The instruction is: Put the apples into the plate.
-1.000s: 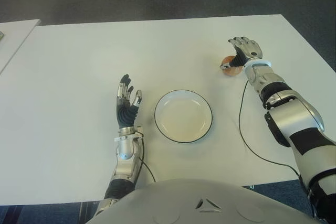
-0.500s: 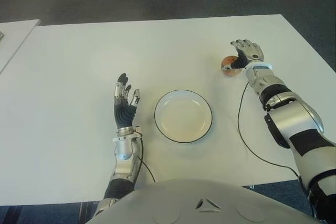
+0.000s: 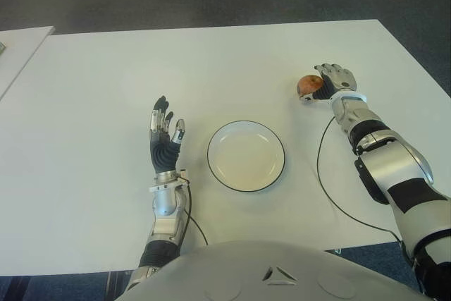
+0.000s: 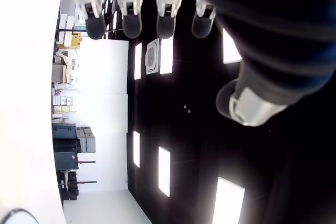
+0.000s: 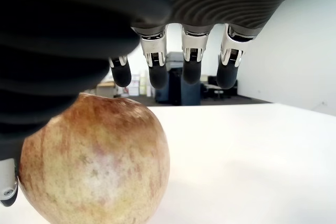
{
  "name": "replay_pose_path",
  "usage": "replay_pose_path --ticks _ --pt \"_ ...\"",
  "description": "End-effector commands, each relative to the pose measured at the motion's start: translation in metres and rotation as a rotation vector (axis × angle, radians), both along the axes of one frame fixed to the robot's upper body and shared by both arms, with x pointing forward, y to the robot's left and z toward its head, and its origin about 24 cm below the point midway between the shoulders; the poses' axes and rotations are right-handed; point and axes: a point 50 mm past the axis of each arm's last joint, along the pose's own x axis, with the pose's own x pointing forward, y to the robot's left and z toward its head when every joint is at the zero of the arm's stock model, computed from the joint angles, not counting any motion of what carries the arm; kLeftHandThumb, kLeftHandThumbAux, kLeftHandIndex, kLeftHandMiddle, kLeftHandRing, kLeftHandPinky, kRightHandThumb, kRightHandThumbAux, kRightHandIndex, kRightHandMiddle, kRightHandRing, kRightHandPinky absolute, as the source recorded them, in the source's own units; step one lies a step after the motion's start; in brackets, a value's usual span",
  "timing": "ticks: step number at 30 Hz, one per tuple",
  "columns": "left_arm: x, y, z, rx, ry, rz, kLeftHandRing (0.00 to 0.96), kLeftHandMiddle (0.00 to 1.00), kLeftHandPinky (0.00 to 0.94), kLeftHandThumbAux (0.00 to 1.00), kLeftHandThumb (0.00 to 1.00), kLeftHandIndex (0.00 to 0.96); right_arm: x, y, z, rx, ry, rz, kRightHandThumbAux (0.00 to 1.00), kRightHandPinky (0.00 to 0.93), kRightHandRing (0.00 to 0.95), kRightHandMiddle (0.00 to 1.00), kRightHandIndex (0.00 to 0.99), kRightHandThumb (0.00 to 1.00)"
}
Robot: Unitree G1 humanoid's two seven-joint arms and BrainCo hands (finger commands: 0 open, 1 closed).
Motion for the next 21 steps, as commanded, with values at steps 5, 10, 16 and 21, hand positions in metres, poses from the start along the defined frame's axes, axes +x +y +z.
replay_pose_path --ticks 5,10,16,21 --pt "-0.055 0.010 -0.056 0.010 0.312 0.046 0.019 0.036 0.024 0.559 0.182 0.079 -0.008 0.003 -0.018 0.037 0.079 -0.034 0.520 0.004 0.025 0.064 0.038 0.249" --pt "-0.058 0.010 -0.054 0.033 0.297 0.046 0.024 0.039 0.024 0.561 0.175 0.083 -0.013 0.003 -0.026 0.032 0.106 -0.035 0.523 0.002 0.024 0.060 0.034 0.238" --pt "-0.064 0.012 -0.051 0.065 0.282 0.046 0.028 0.042 0.023 0.573 0.157 0.083 -0.020 0.007 -0.038 0.041 0.122 -0.034 0.525 0.003 0.026 0.060 0.032 0.229" --pt "-0.069 0.012 -0.048 0.066 0.271 0.038 0.036 0.048 0.031 0.580 0.143 0.084 -0.025 0.009 -0.046 0.049 0.137 -0.040 0.516 0.003 0.025 0.055 0.032 0.225"
